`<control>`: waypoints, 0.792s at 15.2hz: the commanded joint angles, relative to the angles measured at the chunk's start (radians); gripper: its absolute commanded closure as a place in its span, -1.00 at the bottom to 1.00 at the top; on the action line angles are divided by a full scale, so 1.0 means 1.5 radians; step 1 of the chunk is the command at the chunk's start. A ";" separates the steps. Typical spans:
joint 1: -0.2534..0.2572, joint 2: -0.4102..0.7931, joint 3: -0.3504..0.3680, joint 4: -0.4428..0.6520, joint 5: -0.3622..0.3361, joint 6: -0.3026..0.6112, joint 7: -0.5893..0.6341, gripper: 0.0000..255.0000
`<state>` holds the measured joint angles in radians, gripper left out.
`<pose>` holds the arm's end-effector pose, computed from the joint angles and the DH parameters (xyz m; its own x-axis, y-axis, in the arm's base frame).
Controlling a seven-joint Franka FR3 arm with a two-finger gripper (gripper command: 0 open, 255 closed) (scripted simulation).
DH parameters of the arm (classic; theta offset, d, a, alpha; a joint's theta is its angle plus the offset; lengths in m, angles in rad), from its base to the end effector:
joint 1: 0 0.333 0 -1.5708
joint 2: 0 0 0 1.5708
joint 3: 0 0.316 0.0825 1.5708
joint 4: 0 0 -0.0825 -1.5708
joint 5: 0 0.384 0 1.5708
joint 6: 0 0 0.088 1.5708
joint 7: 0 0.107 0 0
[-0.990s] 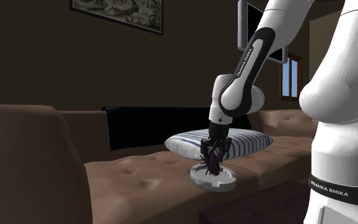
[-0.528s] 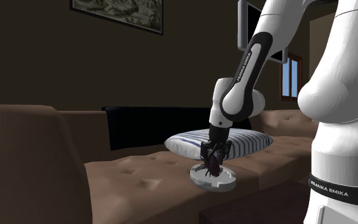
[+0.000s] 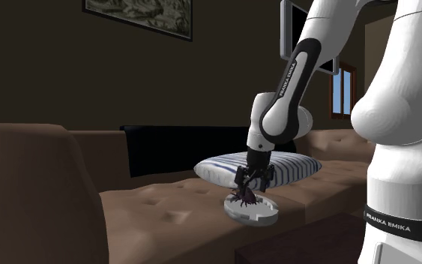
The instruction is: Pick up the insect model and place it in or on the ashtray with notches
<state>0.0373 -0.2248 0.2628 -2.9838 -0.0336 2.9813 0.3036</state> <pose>0.3249 0.0955 0.2465 0.9746 0.0287 0.2220 0.0286 -0.9996 0.0040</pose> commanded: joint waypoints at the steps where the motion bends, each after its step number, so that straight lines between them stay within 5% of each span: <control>1: 0.028 -0.042 -0.017 -0.006 0.024 -0.037 -0.015 -1.00; 4: 0.067 -0.156 -0.045 -0.012 0.055 -0.145 -0.035 -1.00; 12: 0.068 -0.156 -0.045 -0.012 0.055 -0.145 -0.035 -1.00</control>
